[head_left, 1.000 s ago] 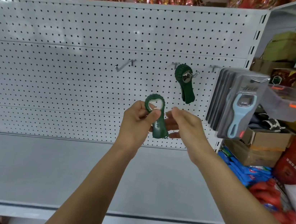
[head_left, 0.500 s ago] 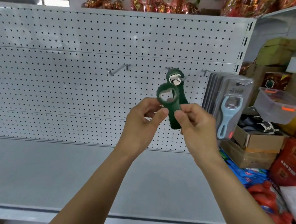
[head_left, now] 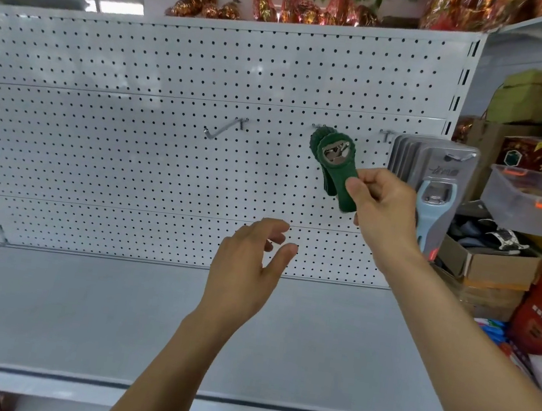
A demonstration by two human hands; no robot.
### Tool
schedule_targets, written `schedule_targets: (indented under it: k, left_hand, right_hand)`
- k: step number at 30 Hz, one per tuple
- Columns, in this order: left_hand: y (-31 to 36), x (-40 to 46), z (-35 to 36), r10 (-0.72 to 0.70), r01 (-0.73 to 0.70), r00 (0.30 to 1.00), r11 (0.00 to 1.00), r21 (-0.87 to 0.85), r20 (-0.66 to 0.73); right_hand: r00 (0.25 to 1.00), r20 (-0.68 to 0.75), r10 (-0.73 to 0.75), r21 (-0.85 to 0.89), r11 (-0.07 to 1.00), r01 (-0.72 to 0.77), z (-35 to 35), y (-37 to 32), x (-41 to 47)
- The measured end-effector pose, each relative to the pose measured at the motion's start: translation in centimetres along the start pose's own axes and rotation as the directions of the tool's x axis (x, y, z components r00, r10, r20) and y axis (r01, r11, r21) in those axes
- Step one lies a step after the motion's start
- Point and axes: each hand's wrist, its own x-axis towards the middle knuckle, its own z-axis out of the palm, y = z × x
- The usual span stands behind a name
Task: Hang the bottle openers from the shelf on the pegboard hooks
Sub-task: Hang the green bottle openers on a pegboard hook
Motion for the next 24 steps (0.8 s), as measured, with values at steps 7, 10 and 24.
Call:
schedule_targets:
  k: [7,10,24]
  left_hand:
    - [-1.0,-1.5,0.8,-0.002,-0.004,0.998,0.994,0.111,0.059]
    - [-1.6,-2.3,1.2,-0.023,0.009,0.996,0.987,0.163,0.084]
    - [-5.2,-11.6,2.3,-0.201,0.177,0.974,0.962,0.207,0.103]
  right_hand:
    - [0.999,0.022,0.036,-0.023,0.999,-0.036,0.8,1.7,1.3]
    - [0.996,0.049,0.070,-0.002,0.998,-0.070,0.8,2.4,1.3]
    - [0.865,0.498,0.067,-0.408,0.898,0.165,1.3,9.6,-14.6]
